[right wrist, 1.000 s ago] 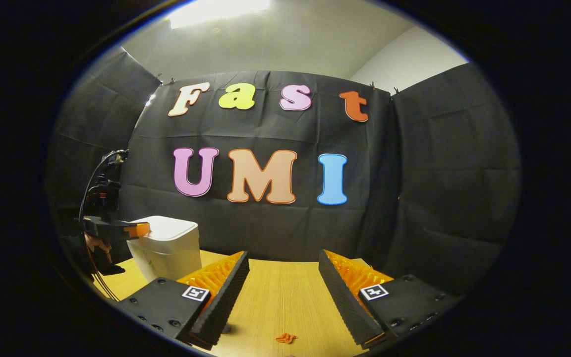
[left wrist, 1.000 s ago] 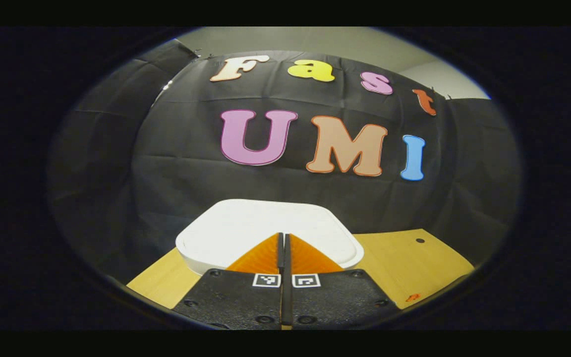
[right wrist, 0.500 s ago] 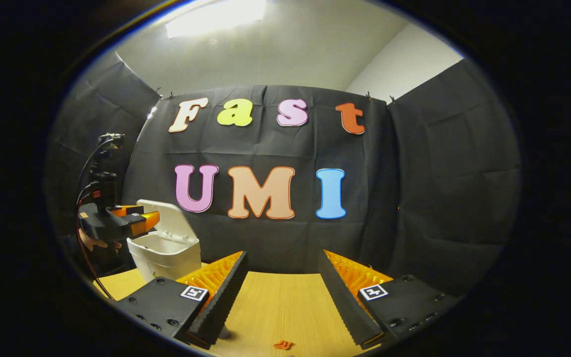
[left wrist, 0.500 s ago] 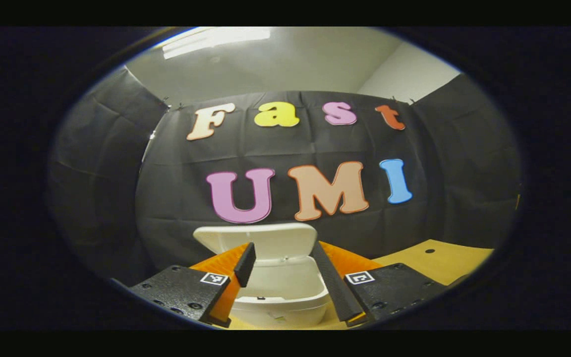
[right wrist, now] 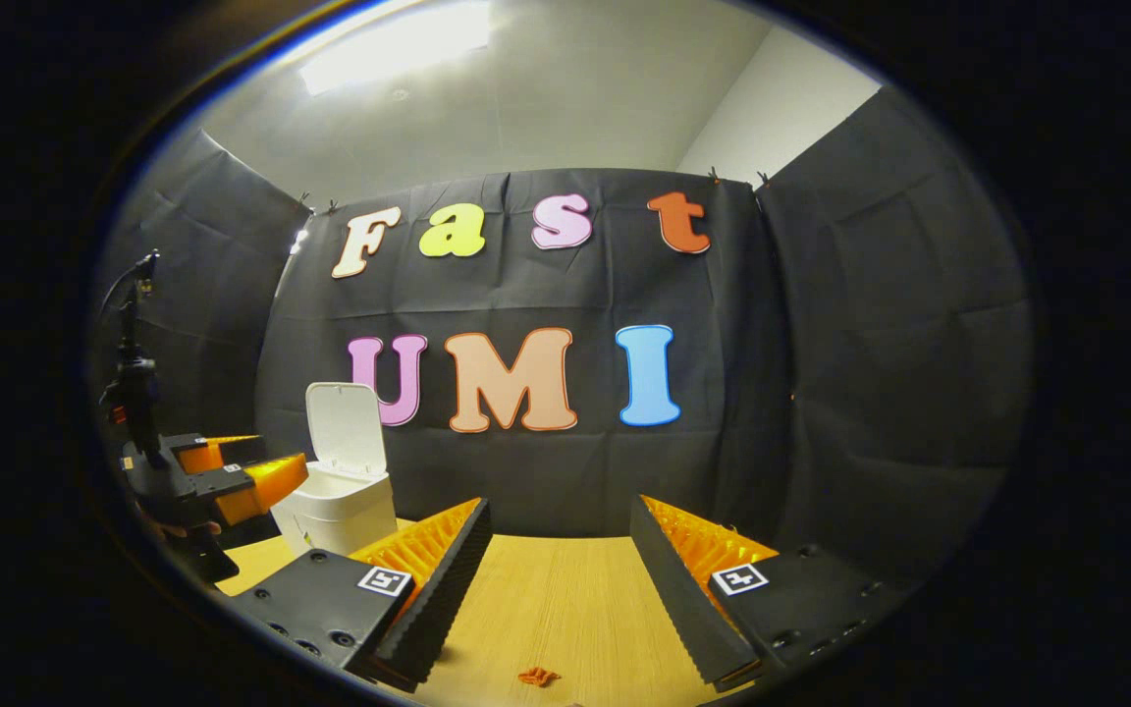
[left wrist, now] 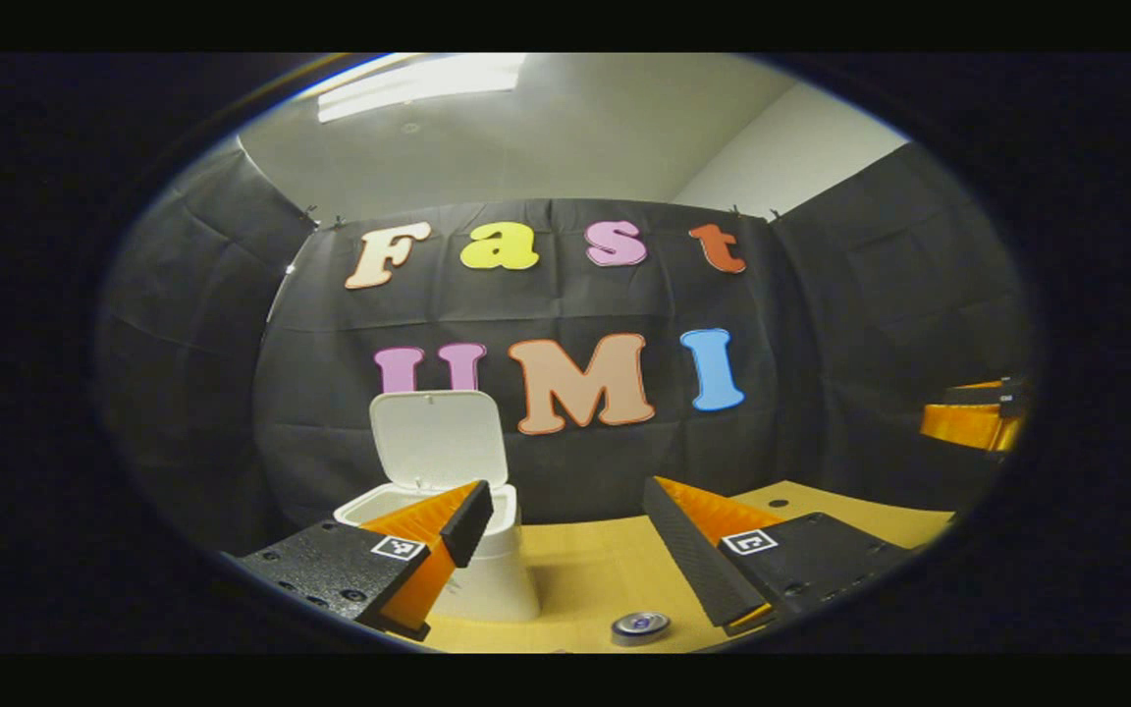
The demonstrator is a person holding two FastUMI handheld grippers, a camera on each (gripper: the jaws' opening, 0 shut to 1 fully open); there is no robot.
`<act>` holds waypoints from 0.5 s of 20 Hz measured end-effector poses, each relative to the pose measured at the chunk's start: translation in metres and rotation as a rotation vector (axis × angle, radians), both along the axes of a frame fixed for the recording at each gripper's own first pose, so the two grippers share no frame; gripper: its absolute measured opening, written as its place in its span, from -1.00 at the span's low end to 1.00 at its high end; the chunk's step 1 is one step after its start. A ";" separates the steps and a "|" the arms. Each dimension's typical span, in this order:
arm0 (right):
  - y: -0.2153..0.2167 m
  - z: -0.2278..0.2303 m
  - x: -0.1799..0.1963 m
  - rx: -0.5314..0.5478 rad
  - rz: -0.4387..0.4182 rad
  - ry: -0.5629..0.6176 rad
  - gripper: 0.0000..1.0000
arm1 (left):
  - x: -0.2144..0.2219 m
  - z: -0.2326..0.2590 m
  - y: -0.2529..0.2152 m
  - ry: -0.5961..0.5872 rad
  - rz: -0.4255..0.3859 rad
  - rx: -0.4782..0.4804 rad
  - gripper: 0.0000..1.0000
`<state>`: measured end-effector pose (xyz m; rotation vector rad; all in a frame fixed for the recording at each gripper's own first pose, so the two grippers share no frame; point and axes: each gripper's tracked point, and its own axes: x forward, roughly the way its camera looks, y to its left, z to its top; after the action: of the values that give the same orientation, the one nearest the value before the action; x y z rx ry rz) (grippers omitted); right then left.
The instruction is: Press the lid of the desktop garbage bin to open it, pick up the crumpled paper on the desktop and throw it into the bin, then pick up the pop can on the desktop and drop it into the bin, and finally close the garbage bin lid.
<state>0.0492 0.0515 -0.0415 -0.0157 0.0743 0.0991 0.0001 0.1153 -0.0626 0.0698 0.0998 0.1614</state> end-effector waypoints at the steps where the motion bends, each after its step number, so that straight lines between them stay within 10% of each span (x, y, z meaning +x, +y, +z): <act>1: 0.000 -0.010 0.002 0.003 0.018 0.019 0.90 | -0.007 -0.005 -0.007 0.015 0.007 -0.014 0.87; 10: 0.006 -0.228 0.035 -0.118 0.159 0.423 0.94 | -0.066 -0.018 -0.036 0.100 0.112 -0.030 0.97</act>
<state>0.0843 0.0572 -0.2697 -0.1185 0.5022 0.2561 -0.0656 0.0793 -0.0804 0.0420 0.2062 0.2682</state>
